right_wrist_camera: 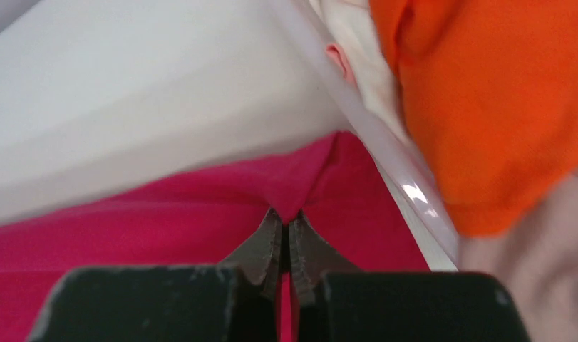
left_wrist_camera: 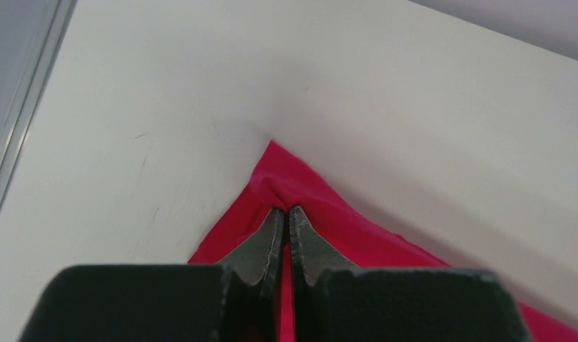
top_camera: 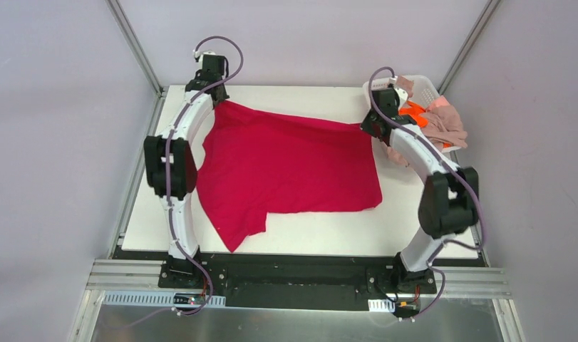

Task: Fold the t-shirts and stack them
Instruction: Flatten out the tshirt

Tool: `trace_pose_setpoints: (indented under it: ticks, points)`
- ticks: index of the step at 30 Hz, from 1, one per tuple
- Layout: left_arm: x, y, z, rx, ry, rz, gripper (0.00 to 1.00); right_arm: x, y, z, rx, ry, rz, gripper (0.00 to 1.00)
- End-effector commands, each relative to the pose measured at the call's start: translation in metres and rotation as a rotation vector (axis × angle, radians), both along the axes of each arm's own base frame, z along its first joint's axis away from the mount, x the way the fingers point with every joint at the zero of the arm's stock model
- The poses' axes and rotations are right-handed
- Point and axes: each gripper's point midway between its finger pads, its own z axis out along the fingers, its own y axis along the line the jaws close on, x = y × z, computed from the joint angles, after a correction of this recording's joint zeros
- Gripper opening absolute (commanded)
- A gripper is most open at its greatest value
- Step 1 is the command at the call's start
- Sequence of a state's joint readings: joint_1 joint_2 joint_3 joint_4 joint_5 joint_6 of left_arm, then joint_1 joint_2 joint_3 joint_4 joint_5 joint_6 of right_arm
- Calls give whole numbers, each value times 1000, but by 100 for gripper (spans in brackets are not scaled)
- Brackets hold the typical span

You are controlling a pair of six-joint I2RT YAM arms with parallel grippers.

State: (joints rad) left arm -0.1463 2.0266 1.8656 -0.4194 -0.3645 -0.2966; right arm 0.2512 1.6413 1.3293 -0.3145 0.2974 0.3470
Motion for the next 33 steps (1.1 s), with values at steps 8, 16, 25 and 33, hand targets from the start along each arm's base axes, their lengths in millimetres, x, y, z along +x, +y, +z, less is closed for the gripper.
trace_pose_setpoints:
  ticks: [8,16,25,33]
  points:
    - [78,-3,-49,62,-33,-60,0,106,6,-19,-55,-117,-22,0]
    - [104,7,-58,-17,-94,-10,0,157,-1,-21,-139,-197,-71,0]
    - [148,0,-52,-84,-241,5,66,201,-4,-29,-164,-228,-107,35]
    - [131,-15,35,-188,-352,-43,99,186,29,43,-99,-282,35,96]
